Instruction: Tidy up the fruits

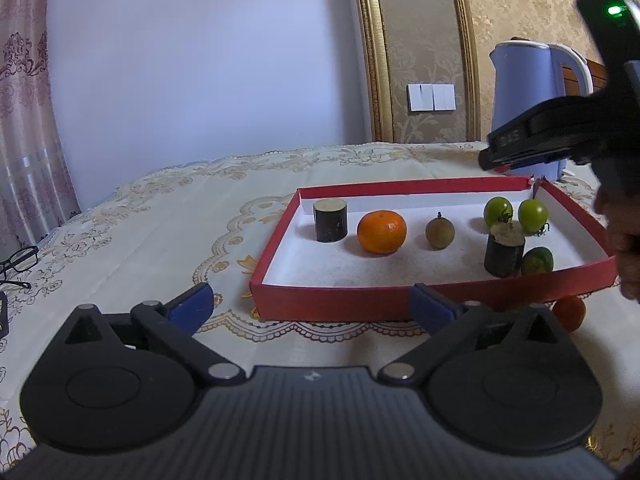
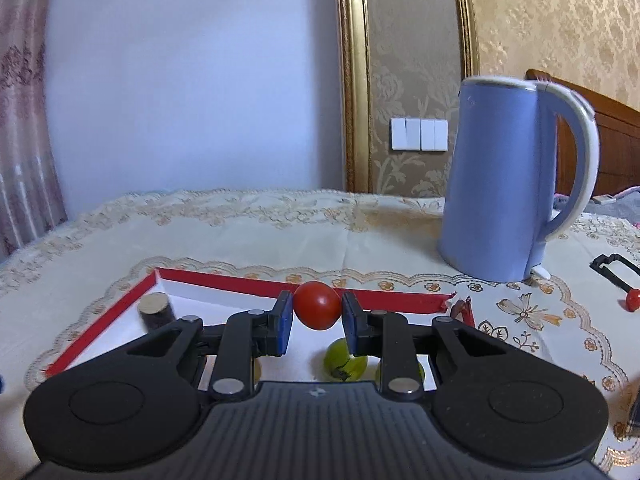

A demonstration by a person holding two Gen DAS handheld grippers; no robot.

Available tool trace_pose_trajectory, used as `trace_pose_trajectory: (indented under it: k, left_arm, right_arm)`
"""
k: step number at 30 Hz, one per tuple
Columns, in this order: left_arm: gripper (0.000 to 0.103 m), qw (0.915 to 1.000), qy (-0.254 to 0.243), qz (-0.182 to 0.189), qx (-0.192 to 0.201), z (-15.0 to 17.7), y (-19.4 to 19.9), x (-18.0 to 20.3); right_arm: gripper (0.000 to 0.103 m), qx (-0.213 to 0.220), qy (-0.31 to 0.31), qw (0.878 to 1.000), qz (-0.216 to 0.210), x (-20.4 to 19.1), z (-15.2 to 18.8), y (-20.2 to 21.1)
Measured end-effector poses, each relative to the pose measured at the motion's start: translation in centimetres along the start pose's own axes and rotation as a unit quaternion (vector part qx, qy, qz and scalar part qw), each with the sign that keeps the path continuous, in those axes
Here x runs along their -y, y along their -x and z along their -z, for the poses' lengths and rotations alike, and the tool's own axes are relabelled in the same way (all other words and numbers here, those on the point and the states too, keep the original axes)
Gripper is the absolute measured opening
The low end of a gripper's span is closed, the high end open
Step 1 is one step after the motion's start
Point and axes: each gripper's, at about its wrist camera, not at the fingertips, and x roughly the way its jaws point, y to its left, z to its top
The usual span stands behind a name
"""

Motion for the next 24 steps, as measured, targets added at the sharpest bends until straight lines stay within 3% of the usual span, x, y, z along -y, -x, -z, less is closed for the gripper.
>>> trace_pose_trajectory:
  k: [6,10,16,21,24]
  left_arm:
    - [0.103,1.0,0.008,-0.001,-0.003,0.0,-0.1,-0.4]
    - [0.103,0.9998,0.015,0.003,-0.009,-0.1,-0.3,-0.6]
    - [0.103,0.9999,0.016,0.006,-0.003,0.0,0.0,-0.6]
    - [0.103,0.9998,0.017,0.006,-0.001,0.0,0.1,-0.6]
    - [0.103,0.9997,0.022,0.004,-0.004,0.0,0.0,-0.7]
  right_arm:
    - [0.027,-0.039,0.008,0.999,0.022,-0.3,0.3,-2.9]
    - [0.029,-0.038,-0.007,0.999,0.014,0.1,0.4,-2.0]
    - [0.03,-0.008,0.001,1.0,0.001,0.9,1.5,3.9]
    - [0.03,0.01,0.016,1.0,-0.002,1.3,4.7,9.8]
    - [0.03,0.005,-0.005,1.0,-0.009,1.4,6.9,11.6]
